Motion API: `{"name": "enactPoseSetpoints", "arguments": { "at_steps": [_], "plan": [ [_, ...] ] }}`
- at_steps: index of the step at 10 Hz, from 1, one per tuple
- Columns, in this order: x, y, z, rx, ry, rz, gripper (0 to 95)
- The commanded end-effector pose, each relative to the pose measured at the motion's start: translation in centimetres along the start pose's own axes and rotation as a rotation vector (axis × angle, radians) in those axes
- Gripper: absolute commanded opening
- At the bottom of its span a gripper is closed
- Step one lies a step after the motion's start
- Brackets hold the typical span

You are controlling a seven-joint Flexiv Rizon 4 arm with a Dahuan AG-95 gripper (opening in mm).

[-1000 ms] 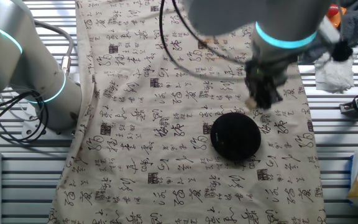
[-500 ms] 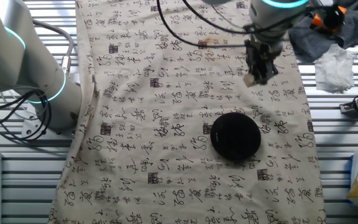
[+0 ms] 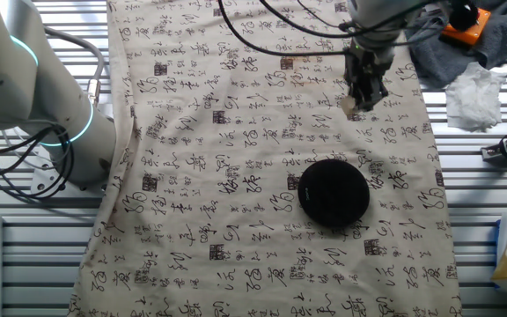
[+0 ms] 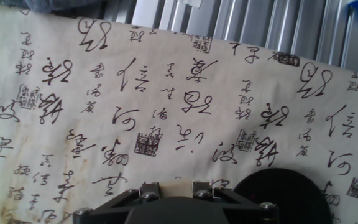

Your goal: Remove the object from the scale

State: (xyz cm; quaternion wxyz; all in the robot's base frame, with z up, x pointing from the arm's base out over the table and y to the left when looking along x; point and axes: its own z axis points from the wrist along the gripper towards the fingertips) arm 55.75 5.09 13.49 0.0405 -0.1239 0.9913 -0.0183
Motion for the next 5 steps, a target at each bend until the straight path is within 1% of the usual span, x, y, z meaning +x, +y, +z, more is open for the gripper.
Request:
{"name": "enactPoseSetpoints", "arguments": {
  "at_steps": [1,4,5],
  "plan": [
    [0.02,0.09,0.02,-0.004,0.002,-0.006,0.0],
    [0.39,0.06,0.03,-0.007,0.002,-0.016,0.0],
    [0.66,0.03,0.00,-0.003,0.005,-0.020,0.0]
  ]
}}
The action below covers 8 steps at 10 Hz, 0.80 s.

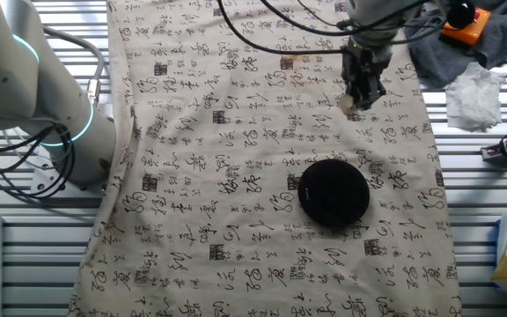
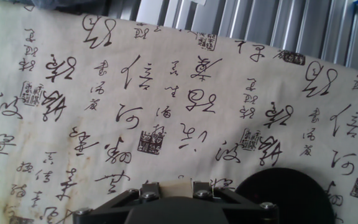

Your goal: Remove the object from the scale

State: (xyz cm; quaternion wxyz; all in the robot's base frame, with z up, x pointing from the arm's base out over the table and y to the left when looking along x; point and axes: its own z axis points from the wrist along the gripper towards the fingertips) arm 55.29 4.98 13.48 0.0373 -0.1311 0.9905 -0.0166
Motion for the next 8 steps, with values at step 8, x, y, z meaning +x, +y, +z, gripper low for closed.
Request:
{"name": "enactPoseSetpoints", "arguments": {
  "at_steps": [8],
  "plan": [
    [0.32,-0.02,0.05,0.004,0.006,-0.028,0.0]
  ]
}}
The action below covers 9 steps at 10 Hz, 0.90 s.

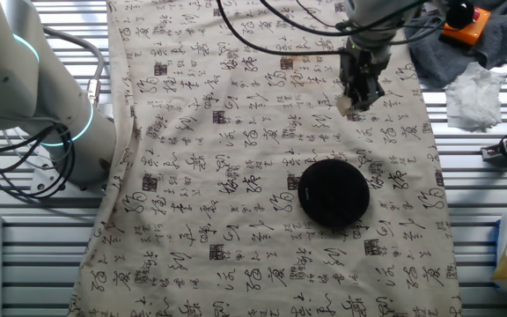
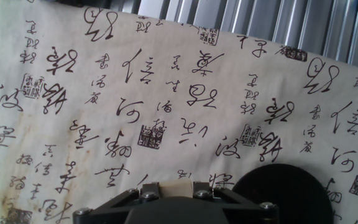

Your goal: Remove the object from the scale

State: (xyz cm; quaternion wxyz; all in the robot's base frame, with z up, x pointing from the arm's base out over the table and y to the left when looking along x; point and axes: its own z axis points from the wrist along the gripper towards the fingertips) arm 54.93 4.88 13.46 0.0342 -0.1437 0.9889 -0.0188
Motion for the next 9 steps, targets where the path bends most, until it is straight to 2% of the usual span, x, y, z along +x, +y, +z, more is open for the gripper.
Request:
{"name": "enactPoseSetpoints", "arguments": {
  "at_steps": [1,4,9],
  "plan": [
    [-0.05,-0.01,0.06,-0.001,-0.003,0.000,0.0],
    [-0.05,-0.01,0.06,-0.022,-0.007,-0.062,0.0],
    [-0.05,-0.01,0.06,-0.038,0.005,-0.168,0.0]
  ]
}}
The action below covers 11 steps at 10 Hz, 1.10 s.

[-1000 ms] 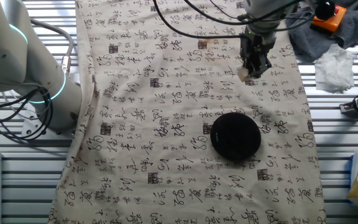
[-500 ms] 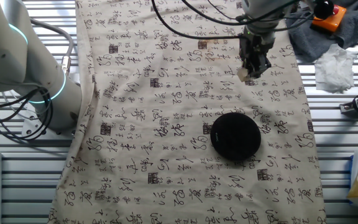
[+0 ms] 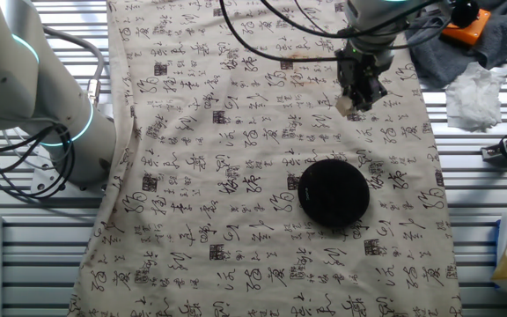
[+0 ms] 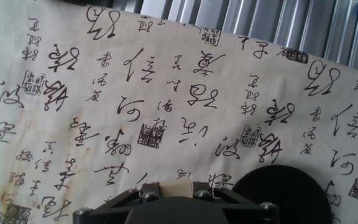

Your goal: Remove the object from the scale

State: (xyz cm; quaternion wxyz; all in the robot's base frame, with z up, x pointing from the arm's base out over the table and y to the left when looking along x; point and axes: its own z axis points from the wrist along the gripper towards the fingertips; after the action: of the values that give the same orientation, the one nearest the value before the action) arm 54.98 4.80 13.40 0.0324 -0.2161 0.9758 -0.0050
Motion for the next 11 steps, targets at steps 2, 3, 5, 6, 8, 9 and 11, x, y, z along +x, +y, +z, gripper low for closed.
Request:
{"name": "enactPoseSetpoints", "arguments": {
  "at_steps": [2,3,5,6,8,9,11],
  "plan": [
    [-0.05,0.07,-0.01,-0.010,0.011,-0.055,0.0],
    [-0.05,0.07,-0.01,-0.014,0.008,-0.065,0.0],
    [-0.05,0.07,-0.01,-0.019,0.011,-0.085,0.0],
    [-0.05,0.07,-0.01,-0.024,0.013,-0.102,0.0],
    [-0.05,0.07,-0.01,-0.031,0.014,-0.113,0.0],
    [-0.05,0.07,-0.01,-0.033,0.013,-0.111,0.0],
    [-0.05,0.07,-0.01,-0.040,0.005,-0.108,0.0]
  ]
}}
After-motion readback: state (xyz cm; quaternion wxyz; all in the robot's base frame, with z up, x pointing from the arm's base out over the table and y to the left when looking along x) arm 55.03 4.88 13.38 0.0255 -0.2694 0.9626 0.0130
